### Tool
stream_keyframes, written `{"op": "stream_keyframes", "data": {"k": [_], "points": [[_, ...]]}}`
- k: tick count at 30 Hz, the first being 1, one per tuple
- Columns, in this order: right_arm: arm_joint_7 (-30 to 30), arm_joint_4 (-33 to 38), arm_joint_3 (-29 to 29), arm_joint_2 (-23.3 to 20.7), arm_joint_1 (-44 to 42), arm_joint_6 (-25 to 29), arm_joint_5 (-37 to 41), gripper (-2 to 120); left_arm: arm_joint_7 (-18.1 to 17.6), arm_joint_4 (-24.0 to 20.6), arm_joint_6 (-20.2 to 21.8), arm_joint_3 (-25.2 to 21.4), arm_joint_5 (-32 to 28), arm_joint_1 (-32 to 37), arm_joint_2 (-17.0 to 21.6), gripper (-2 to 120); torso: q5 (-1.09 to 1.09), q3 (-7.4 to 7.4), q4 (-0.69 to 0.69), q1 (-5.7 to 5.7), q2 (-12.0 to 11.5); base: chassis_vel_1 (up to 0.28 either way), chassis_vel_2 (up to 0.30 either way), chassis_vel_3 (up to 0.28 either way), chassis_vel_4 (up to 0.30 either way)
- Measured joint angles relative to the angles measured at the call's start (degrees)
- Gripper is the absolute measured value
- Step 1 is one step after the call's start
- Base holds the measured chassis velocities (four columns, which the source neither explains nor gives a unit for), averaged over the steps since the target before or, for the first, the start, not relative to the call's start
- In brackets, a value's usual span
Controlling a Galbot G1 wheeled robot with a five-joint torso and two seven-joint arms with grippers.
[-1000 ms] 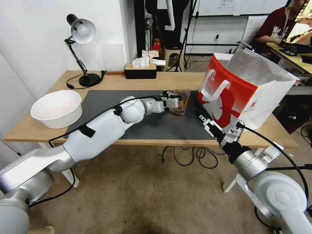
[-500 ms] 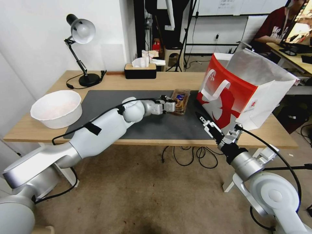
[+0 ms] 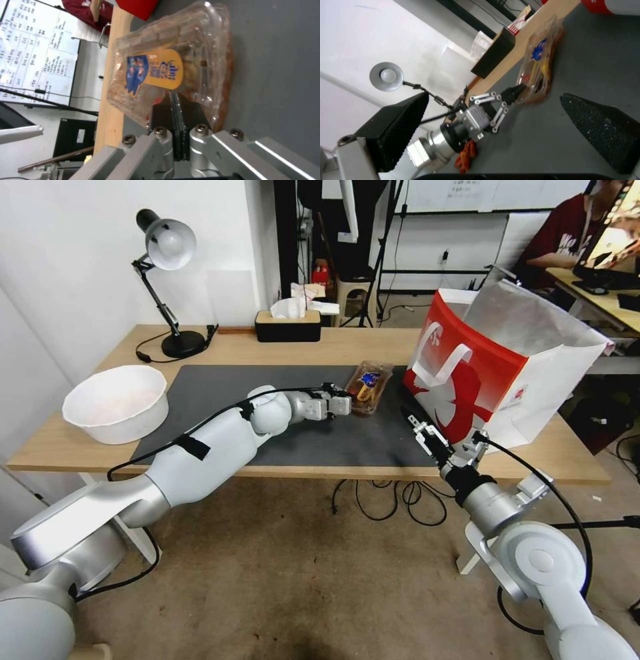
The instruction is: Close the disposable takeout box, then place it into the delivery bag.
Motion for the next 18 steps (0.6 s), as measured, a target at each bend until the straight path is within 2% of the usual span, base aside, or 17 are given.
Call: {"op": "stream_keyframes", "data": {"k": [6,11,18], "points": [[0.9,-0.6,-0.7,1.0,0.6,0.9,-0.8,100,0.0,-1.6,0.1,-0.5,0.2,1.0,1.0,0,0.0,0.0,-0.02,0.0,0.0,0.0,0.0,0.0,0.0],[5.6,-2.9,-2.8,2.9,2.8,2.9,-1.7,100,0.0,-2.5,0.1,-1.3,0.4,2.1,1.5,0,0.01,0.0,-0.01,0.0,0.0,0.0,0.0,0.0,0.0],[7.3,-5.0,-5.9,5.1,5.8,4.3,-2.0,100,0.0,-3.0,0.3,-1.7,0.4,2.5,1.6,0,0.01,0.0,0.0,0.0,0.0,0.0,0.0,0.0,0.0]]}}
